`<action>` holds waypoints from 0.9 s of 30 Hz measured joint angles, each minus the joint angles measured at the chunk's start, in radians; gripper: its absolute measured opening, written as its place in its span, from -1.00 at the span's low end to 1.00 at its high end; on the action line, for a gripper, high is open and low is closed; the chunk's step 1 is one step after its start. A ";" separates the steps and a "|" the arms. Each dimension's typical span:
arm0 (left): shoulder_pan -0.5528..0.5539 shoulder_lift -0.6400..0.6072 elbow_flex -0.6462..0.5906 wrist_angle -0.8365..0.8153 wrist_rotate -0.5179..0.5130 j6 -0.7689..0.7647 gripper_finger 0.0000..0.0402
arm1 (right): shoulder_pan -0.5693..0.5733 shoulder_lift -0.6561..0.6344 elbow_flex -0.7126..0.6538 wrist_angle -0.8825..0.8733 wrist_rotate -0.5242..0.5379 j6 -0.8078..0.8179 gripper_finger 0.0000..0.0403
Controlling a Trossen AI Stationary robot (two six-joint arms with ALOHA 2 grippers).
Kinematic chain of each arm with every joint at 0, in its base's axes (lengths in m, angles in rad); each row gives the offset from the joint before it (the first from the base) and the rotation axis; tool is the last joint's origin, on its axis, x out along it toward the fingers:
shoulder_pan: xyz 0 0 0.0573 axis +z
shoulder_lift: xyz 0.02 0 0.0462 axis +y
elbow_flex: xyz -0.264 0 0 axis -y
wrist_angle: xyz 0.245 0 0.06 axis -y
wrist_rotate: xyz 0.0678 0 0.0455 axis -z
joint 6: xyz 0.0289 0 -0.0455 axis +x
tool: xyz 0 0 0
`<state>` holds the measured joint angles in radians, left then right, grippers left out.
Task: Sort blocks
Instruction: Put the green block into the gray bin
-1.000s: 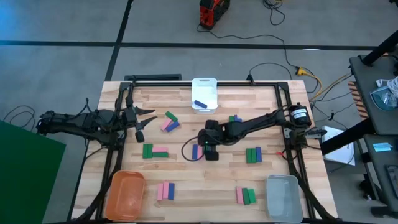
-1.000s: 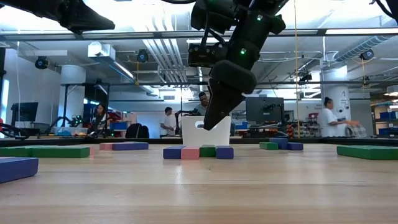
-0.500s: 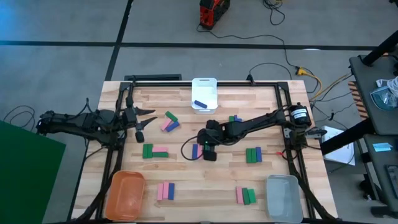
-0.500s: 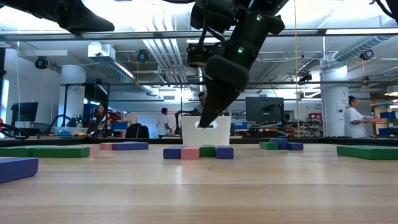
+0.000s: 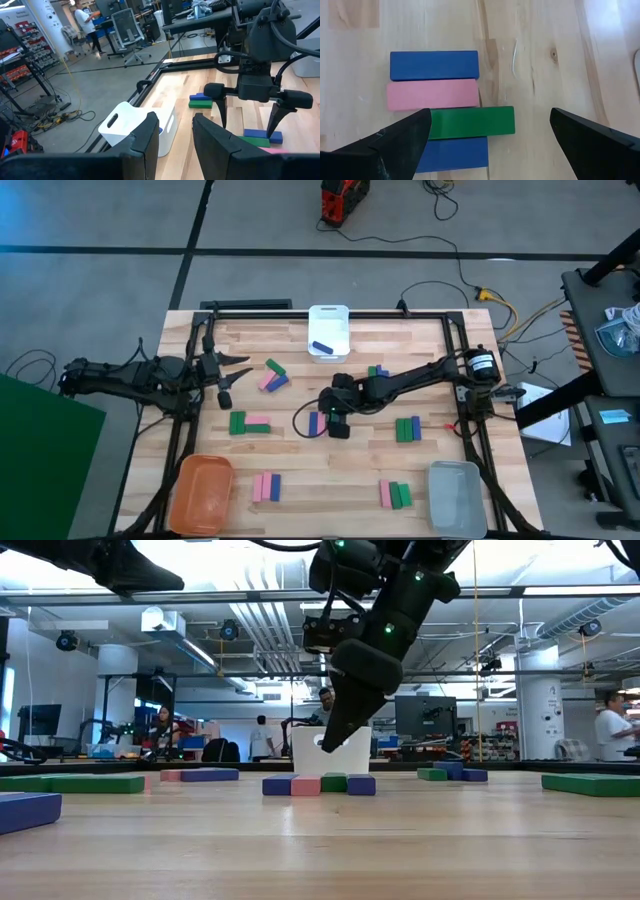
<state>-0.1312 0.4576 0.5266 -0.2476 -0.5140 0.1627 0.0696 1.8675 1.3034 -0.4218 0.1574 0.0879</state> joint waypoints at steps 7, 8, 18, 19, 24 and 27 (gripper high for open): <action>0.000 0.000 0.000 0.000 0.000 0.000 -0.51 | 0.000 0.000 -0.003 0.016 0.000 0.001 0.99; 0.000 0.000 0.000 0.000 0.000 0.000 -0.51 | 0.000 0.000 -0.004 0.016 0.000 0.001 0.99; 0.000 0.000 0.000 0.000 0.000 0.000 -0.51 | 0.000 0.000 -0.044 0.068 0.001 0.004 0.99; 0.000 0.000 0.000 0.000 0.000 0.000 -0.51 | 0.000 0.000 -0.050 0.074 0.001 0.004 0.99; 0.000 0.000 0.000 0.000 0.000 0.000 -0.51 | 0.000 0.000 -0.077 0.115 0.001 0.005 0.99; 0.000 0.000 0.000 -0.001 0.000 0.000 -0.51 | 0.000 0.000 -0.086 0.125 0.001 0.006 0.99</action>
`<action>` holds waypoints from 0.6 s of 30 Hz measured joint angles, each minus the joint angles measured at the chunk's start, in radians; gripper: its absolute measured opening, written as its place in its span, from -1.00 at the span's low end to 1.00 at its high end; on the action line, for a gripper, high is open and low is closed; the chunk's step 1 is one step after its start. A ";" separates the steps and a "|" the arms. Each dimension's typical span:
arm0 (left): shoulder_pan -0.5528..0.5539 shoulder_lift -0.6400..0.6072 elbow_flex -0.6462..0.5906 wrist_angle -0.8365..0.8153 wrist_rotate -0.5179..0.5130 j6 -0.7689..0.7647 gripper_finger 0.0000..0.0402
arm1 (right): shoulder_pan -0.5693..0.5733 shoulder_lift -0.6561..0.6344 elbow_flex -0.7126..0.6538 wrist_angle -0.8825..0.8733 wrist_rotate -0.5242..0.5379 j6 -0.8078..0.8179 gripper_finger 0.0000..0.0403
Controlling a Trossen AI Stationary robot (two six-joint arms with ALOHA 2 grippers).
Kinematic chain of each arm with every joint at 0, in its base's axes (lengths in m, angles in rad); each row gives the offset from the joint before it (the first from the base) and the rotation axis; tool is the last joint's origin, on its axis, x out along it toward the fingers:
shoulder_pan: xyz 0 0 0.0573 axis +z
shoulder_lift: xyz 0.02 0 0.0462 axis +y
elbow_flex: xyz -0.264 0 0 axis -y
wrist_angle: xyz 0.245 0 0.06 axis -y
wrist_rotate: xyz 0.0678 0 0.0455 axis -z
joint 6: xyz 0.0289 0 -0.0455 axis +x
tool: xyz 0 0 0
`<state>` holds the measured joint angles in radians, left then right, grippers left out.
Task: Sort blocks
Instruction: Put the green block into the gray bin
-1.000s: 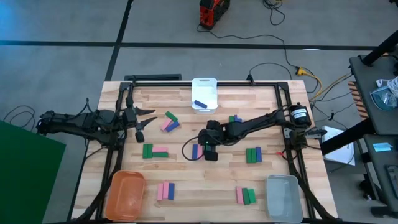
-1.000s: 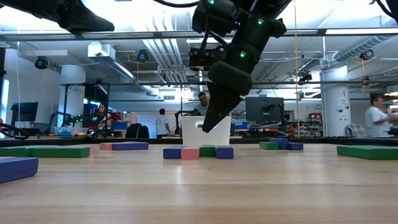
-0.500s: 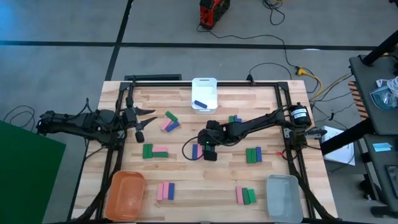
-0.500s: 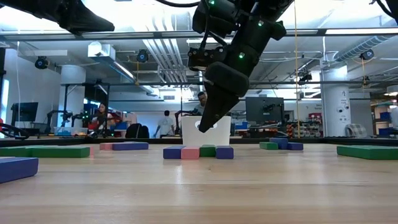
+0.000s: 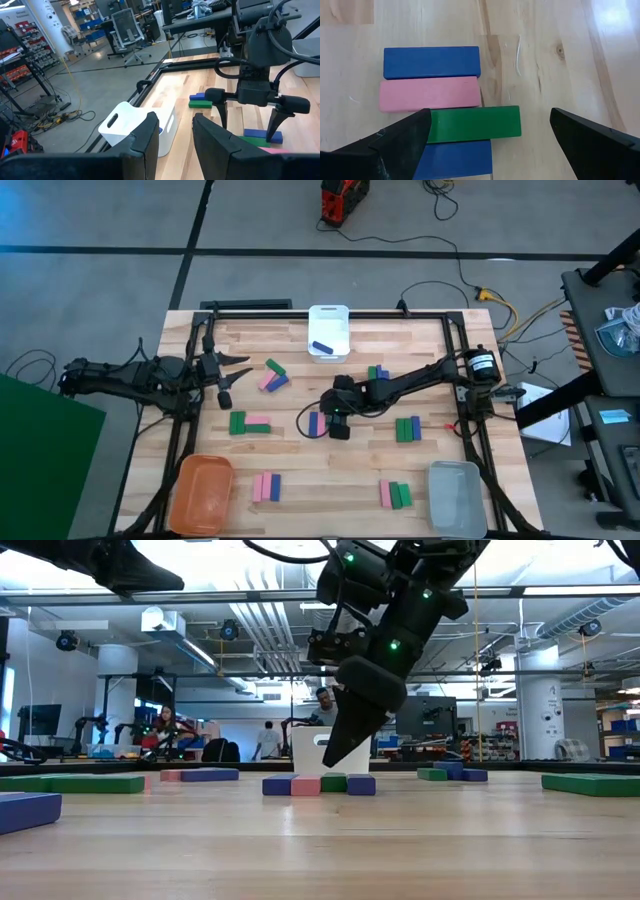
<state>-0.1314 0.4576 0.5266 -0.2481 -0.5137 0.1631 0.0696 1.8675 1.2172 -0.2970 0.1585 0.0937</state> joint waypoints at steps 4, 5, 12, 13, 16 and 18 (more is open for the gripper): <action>0.000 0.001 0.000 0.000 0.000 0.000 -0.51 | 0.000 0.000 -0.013 0.023 -0.001 0.001 0.99; 0.000 0.001 0.000 0.000 0.000 0.000 -0.51 | 0.000 0.000 -0.017 0.033 -0.003 0.001 0.99; 0.000 0.001 0.000 0.000 0.000 0.000 -0.51 | 0.002 0.000 -0.059 0.087 -0.010 0.018 0.99; 0.000 0.001 0.000 0.000 0.000 0.000 -0.51 | 0.002 0.000 -0.065 0.096 -0.012 0.018 0.99; 0.000 0.001 0.000 0.000 0.000 0.000 -0.51 | 0.002 0.000 -0.074 0.114 -0.026 0.016 0.99; 0.000 0.001 0.000 0.000 0.000 0.000 -0.51 | 0.002 0.000 -0.078 0.123 -0.037 0.011 0.99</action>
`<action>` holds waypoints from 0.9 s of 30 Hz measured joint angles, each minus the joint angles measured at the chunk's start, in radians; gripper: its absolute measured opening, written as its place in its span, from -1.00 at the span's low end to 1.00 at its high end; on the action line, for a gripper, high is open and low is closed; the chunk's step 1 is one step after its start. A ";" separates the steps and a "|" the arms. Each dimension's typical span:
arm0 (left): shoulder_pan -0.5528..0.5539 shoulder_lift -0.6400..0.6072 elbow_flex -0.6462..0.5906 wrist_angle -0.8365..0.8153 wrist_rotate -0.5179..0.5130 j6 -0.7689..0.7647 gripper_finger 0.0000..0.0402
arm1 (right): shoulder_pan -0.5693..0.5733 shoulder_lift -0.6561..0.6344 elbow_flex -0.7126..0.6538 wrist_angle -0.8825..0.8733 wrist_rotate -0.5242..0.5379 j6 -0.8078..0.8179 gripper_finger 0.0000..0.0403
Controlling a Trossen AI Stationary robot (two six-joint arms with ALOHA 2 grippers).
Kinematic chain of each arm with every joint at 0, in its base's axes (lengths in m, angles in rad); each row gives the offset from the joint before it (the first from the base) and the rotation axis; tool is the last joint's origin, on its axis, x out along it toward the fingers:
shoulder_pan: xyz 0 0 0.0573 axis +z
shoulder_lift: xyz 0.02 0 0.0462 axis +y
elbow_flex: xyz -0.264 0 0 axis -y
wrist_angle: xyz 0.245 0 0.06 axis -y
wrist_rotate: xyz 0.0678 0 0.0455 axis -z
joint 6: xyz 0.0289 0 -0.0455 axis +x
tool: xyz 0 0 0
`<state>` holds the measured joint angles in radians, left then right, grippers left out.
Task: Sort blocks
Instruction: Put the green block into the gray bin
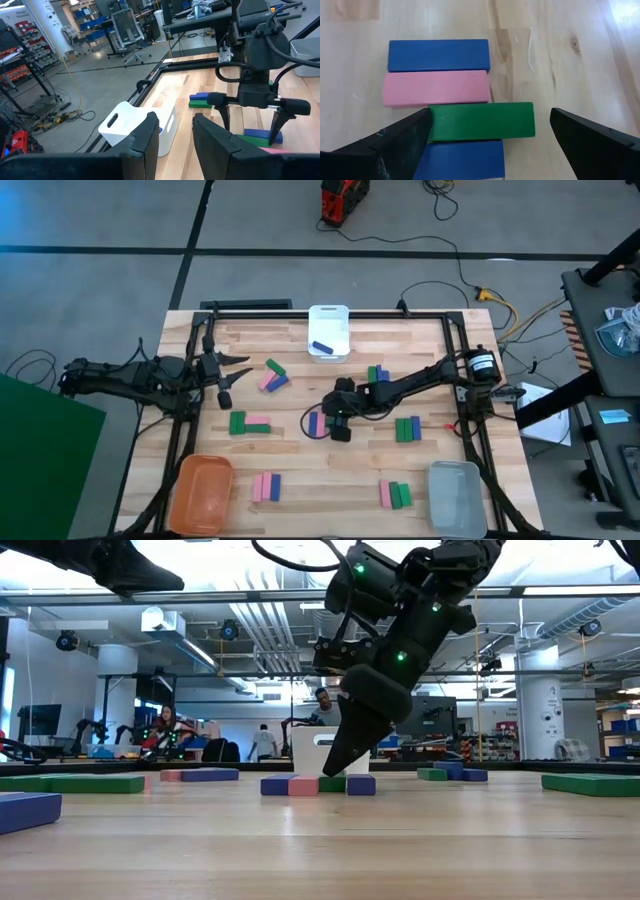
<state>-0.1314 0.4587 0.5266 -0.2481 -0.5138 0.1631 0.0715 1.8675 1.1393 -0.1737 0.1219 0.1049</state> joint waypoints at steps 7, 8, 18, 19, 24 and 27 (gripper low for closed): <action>0.000 0.000 0.000 0.000 0.000 0.000 -0.51 | 0.000 0.000 0.003 -0.002 -0.026 -0.017 0.99; 0.000 0.000 0.000 0.000 0.000 0.000 -0.51 | 0.000 0.000 0.005 -0.003 -0.026 -0.023 0.99; 0.000 0.000 0.000 0.000 0.000 0.000 -0.51 | 0.000 0.000 0.011 -0.007 -0.031 -0.029 0.99; 0.000 0.000 0.000 0.000 0.000 0.000 -0.51 | 0.000 0.000 0.011 -0.007 -0.032 -0.031 0.99; 0.000 0.000 0.000 0.000 0.000 0.000 -0.51 | -0.002 -0.005 0.023 -0.014 -0.036 -0.038 0.99; 0.000 0.001 0.000 0.000 0.000 0.000 -0.51 | -0.002 -0.007 0.045 -0.039 -0.043 -0.038 0.99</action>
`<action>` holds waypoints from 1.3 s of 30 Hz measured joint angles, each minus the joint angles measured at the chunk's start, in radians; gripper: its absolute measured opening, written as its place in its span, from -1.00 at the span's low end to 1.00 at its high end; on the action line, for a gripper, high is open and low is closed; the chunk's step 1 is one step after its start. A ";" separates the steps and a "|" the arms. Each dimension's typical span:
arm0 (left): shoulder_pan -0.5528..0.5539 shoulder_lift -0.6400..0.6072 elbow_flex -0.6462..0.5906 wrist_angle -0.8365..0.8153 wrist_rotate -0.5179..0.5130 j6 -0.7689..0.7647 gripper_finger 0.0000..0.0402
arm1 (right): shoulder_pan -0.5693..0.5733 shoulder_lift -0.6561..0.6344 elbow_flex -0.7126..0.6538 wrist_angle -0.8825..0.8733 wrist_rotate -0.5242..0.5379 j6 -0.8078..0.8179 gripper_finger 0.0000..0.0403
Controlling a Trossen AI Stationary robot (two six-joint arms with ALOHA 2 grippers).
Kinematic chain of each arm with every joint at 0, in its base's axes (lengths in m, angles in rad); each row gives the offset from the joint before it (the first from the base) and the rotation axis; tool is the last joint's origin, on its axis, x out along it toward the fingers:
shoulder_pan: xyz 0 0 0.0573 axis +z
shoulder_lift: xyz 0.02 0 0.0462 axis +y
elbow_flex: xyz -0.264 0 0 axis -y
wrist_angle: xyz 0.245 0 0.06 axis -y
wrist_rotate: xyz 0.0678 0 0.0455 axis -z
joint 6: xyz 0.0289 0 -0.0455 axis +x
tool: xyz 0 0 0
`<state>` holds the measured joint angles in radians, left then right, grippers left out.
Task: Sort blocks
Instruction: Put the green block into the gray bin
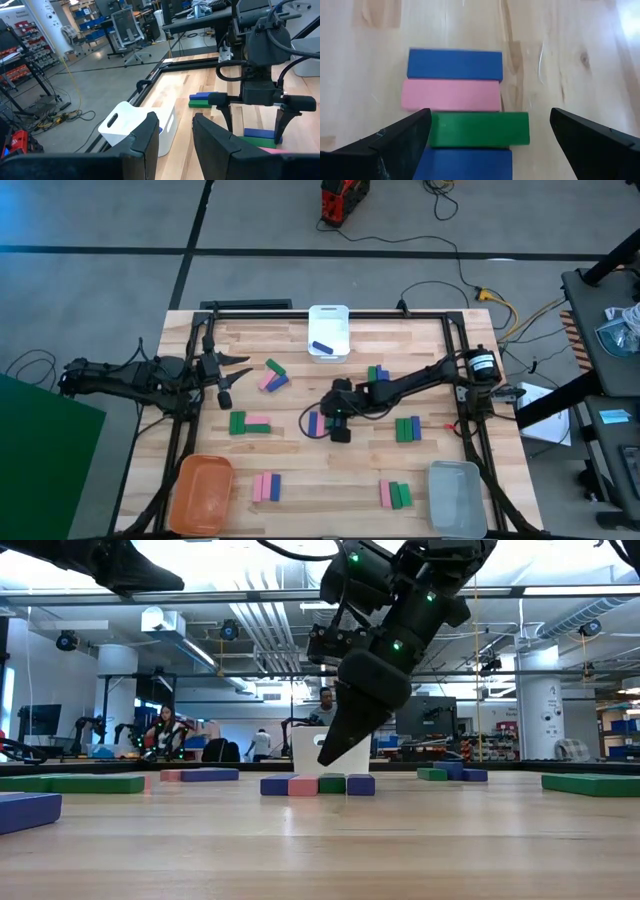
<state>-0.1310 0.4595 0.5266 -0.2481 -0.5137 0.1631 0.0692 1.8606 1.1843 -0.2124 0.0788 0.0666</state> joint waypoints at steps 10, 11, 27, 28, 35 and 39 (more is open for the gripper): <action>0.000 0.000 0.000 0.000 0.000 0.000 -0.51 | 0.005 0.007 0.001 -0.022 -0.026 0.028 0.99; 0.000 0.000 0.000 0.000 0.000 0.000 -0.51 | 0.005 0.008 -0.004 -0.023 -0.026 0.030 0.99; 0.000 0.000 0.000 -0.001 0.000 0.000 -0.51 | 0.005 0.131 0.027 -0.024 -0.031 0.021 0.99; 0.000 0.000 0.000 -0.001 0.000 0.000 -0.51 | 0.005 0.127 0.028 -0.024 -0.031 0.019 0.99; 0.000 0.002 0.000 -0.001 0.000 0.000 -0.51 | 0.002 0.093 0.031 -0.036 -0.029 0.026 0.97; 0.000 0.002 0.000 0.000 0.000 0.000 -0.51 | 0.003 0.093 0.035 -0.042 -0.029 0.024 0.82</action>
<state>-0.1314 0.4614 0.5266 -0.2481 -0.5137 0.1631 0.0719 1.9537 1.2196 -0.2543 0.0498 0.0907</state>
